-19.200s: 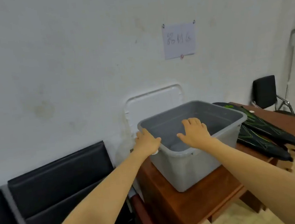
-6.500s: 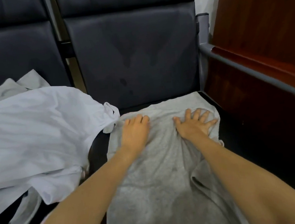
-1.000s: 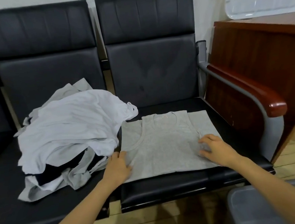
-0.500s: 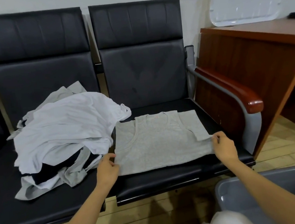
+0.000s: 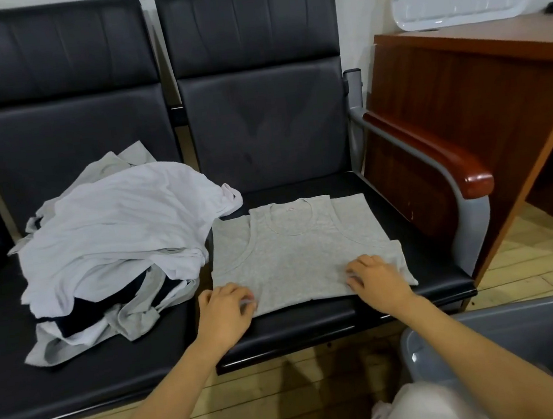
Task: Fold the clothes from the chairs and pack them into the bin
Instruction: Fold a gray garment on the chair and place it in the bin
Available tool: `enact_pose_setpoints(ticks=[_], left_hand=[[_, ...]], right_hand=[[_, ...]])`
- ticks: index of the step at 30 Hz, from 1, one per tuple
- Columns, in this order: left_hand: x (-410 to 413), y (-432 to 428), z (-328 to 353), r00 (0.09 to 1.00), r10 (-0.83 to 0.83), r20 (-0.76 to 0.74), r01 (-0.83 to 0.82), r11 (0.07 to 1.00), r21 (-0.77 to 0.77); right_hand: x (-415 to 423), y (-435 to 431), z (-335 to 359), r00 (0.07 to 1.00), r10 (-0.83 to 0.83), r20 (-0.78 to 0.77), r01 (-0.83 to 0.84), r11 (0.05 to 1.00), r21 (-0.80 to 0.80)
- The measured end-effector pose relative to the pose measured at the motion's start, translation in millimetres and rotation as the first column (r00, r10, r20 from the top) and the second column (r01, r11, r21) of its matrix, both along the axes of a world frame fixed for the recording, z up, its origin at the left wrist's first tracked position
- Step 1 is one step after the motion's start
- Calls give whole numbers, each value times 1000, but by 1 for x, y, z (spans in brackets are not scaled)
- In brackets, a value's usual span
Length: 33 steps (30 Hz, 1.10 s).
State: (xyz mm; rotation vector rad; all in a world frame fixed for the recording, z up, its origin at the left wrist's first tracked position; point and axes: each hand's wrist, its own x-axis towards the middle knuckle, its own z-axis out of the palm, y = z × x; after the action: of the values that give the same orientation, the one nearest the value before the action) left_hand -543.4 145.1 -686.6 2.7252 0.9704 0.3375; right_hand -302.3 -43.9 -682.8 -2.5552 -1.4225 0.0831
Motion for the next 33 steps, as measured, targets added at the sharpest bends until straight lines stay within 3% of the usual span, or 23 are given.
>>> enact_pose_setpoints(ticks=[4,6,11,14,17,23,27,30,33], left_hand=[[0,-2,7,994,98,48,-92,991,-101],[-3,3,5,981,177,74,-166,977,-130],[-13,16,6,919,379,-112,-389,819,-421],[-12,22,8,913,380,-146,-388,700,-600],[-9,27,10,920,373,-122,-351,644,-679],[-10,34,9,943,331,-36,-291,765,-575],[-13,38,5,952,305,-32,-265,764,-588],[-12,37,8,949,313,24,-241,775,-584],[-9,33,17,909,393,142,-232,757,-610]], right_hand=[[4,5,28,988,-156,-21,152,980,-132],[0,21,33,995,-97,-11,94,986,-137],[-36,89,27,975,150,-167,-160,986,-47],[-60,136,24,944,230,-236,-250,967,-58],[-79,185,21,918,279,-282,-316,944,-95],[-94,271,10,948,287,-140,-314,921,-232],[-97,297,-4,966,216,-140,-250,918,-309],[-94,303,-9,963,199,-181,-239,941,-240],[-83,297,1,872,226,-435,-231,972,42]])
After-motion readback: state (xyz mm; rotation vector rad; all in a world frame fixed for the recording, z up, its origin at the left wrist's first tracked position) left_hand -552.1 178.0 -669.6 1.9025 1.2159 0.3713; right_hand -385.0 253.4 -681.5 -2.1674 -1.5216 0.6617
